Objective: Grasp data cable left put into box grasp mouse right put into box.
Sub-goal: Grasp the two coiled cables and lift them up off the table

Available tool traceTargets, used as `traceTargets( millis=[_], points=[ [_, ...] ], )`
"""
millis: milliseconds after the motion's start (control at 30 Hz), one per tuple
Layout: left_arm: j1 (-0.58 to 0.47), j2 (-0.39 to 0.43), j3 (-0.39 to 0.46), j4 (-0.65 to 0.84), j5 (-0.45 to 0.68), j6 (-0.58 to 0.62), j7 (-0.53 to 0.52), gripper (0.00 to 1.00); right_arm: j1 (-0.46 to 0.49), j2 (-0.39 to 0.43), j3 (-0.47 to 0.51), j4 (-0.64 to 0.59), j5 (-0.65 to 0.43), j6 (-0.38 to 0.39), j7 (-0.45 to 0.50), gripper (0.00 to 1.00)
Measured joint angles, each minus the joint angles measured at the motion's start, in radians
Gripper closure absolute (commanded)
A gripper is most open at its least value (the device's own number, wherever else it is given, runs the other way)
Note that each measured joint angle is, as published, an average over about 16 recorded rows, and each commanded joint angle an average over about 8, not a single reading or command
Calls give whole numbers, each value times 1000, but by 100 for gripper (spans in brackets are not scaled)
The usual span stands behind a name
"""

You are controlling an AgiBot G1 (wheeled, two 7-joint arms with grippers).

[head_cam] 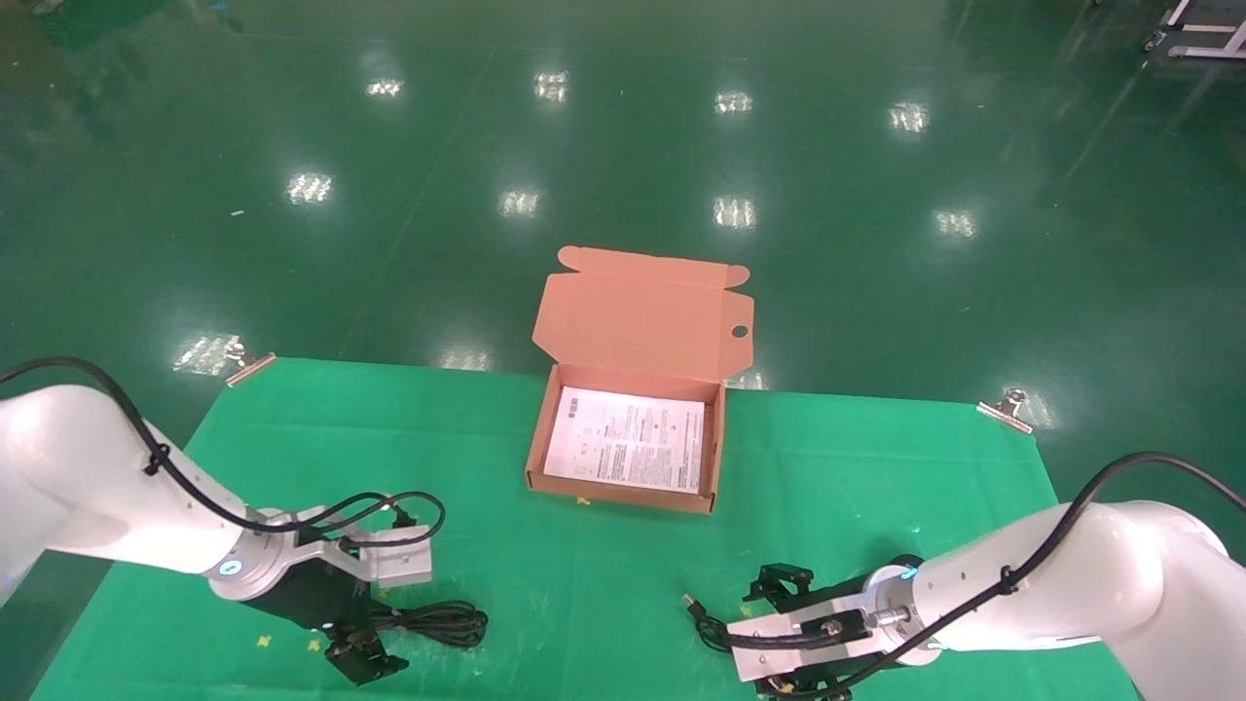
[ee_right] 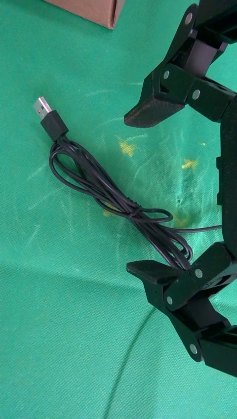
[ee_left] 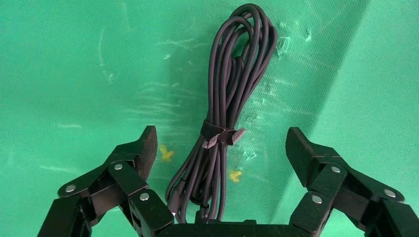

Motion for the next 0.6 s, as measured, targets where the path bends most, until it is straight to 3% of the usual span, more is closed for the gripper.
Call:
traceTargets(
  millis=[600],
  points=[
    [1, -4, 0, -13, 0, 2, -4, 100, 0, 4, 0, 8, 1, -4, 0, 100]
  ],
)
